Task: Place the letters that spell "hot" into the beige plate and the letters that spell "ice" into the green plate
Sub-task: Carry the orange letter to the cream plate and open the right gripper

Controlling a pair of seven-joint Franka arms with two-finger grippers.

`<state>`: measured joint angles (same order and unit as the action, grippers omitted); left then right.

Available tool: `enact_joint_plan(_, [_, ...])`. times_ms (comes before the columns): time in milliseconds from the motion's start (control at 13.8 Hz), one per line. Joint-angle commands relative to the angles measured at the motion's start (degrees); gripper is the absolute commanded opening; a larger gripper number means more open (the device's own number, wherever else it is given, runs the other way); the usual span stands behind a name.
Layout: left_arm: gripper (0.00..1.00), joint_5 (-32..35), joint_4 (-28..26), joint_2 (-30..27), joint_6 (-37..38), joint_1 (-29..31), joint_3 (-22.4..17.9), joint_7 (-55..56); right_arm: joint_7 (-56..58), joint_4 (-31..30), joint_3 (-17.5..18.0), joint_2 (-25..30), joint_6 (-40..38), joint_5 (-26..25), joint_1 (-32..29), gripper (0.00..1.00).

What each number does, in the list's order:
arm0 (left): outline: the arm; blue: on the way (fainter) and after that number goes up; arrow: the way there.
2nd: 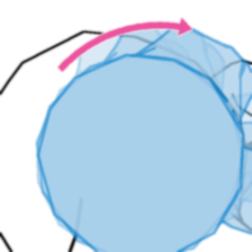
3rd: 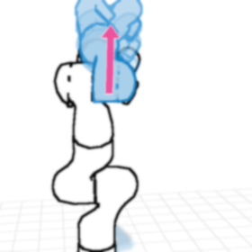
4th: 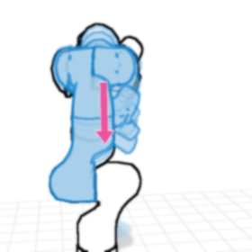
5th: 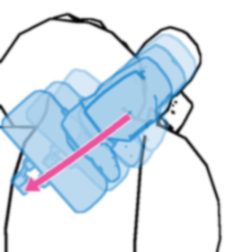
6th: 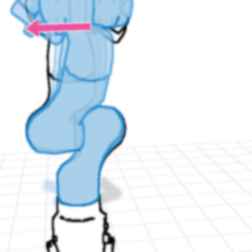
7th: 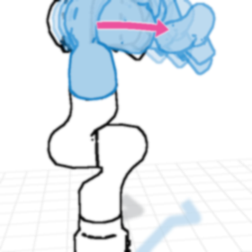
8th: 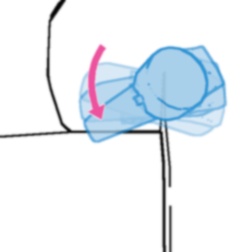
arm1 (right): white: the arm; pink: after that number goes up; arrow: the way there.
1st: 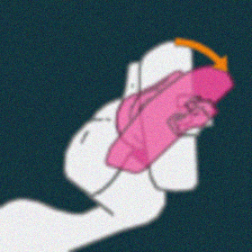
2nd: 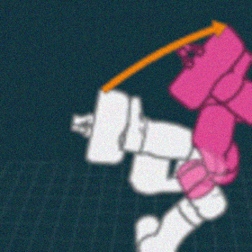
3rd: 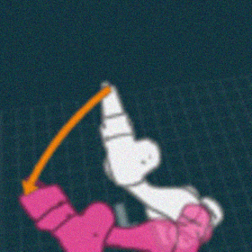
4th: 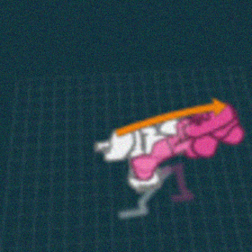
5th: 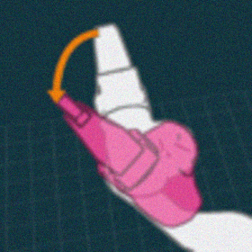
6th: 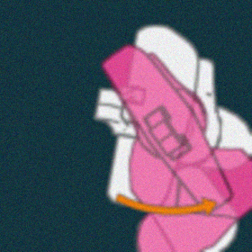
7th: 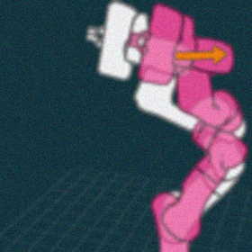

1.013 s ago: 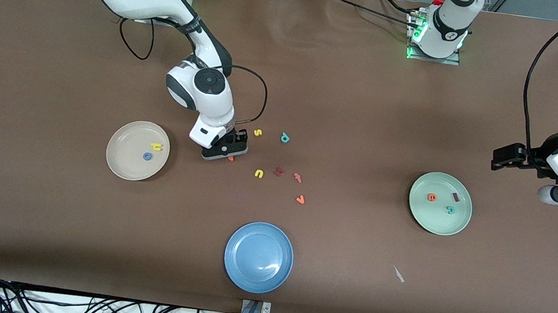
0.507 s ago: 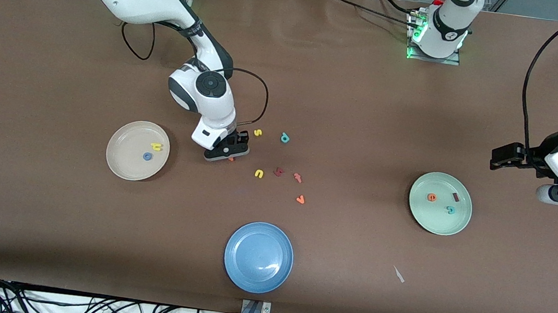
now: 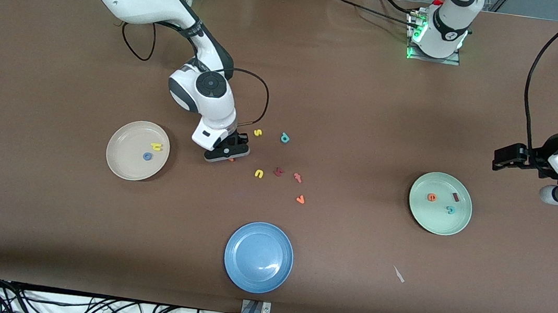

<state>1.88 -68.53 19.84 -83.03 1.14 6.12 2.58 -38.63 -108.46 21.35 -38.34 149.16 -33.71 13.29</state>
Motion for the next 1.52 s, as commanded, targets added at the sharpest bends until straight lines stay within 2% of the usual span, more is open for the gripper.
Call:
enact_joint_plan(0, [1.00,-1.5,-0.7,-1.0,0.5,0.0,-0.5,-1.8,0.8,1.3,-0.1,-0.2,-0.5,0.0,-0.3,0.00])
enact_joint_plan(217, [1.00,-1.5,-0.7,-1.0,0.5,0.0,-0.5,-1.8,4.0,0.4,-0.1,3.8,-5.0,0.4,-2.3,0.00])
enact_joint_plan(434, [1.00,-1.5,-0.7,-1.0,0.5,0.0,-0.5,-1.8,9.7,-4.1,-1.0,11.0,-10.0,3.2,-3.4,0.00])
enact_joint_plan(724, [1.00,-1.5,-0.7,-1.0,0.5,0.1,-0.5,-1.8,28.4,-11.1,-7.0,20.0,-12.0,10.0,-6.9,0.00])
enact_joint_plan(941, [1.00,-1.6,-0.7,-1.0,0.5,0.1,-0.5,-1.8,41.2,-14.0,-13.1,23.3,-13.8,11.6,-8.5,0.02])
enact_joint_plan(1013, [1.00,-1.6,-0.7,-1.0,0.5,0.1,-0.5,-1.8,44.1,-14.3,-14.7,23.4,-13.9,12.7,-8.6,0.16])
enact_joint_plan(1158, [1.00,-1.6,-0.7,-1.0,0.5,0.1,-0.5,-1.8,46.2,-14.3,-15.4,23.3,-13.9,16.6,-8.6,0.58])
enact_joint_plan(1375, [1.00,-1.7,-0.7,-1.0,0.5,0.1,-0.5,-1.8,45.9,-13.8,-15.4,23.5,-14.5,17.0,-8.7,0.76])
enact_joint_plan(1447, [1.00,-1.7,-0.6,-1.0,0.5,0.1,-0.5,-1.8,45.8,-13.4,-15.3,23.7,-15.5,17.9,-8.6,0.79])
